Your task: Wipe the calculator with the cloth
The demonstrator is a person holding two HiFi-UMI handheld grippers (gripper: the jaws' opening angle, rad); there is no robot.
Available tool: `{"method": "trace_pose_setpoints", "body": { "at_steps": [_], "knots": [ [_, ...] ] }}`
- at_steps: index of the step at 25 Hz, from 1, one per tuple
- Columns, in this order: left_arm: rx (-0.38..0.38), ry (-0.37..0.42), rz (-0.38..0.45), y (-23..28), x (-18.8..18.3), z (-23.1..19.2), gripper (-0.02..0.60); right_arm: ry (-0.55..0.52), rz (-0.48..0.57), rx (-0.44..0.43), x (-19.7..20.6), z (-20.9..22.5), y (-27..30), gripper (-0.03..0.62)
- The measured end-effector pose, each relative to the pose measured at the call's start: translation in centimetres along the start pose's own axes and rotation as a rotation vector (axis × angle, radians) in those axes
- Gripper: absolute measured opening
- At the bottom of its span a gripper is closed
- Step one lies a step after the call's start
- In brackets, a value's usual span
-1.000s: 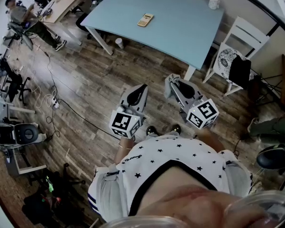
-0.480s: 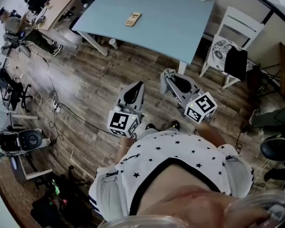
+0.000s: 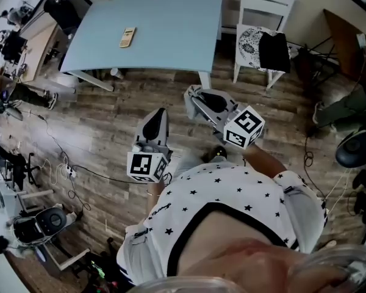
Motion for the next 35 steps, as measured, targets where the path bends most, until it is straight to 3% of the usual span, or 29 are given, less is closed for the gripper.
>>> {"method": "trace_pose_setpoints", "body": {
  "at_steps": [11,24,35],
  "knots": [
    [0.066,-0.009,0.004,1.6,0.4,-0.6,0.031,0.006,-0.004,0.063,0.0,1.3,0.1,0.048],
    [0.058,-0.078,0.015,0.9,2.0,-12.2,0.031,0.011,-0.064,0.102,2.5,0.5,10.6,0.048],
    [0.073,-0.082,0.047,1.0,2.1,-22.2,0.031,-0.004,-0.093,0.135,4.1,0.3,19.8,0.048]
  ]
}}
Point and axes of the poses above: the fingertips, and each gripper's own axes: y forward along the fingers, z to its right, x out of its underside, the point moved 1 cm from there along -y, backward along the fingers, and after that the axes turned 1 degree about -y, right-handed, at the moved point
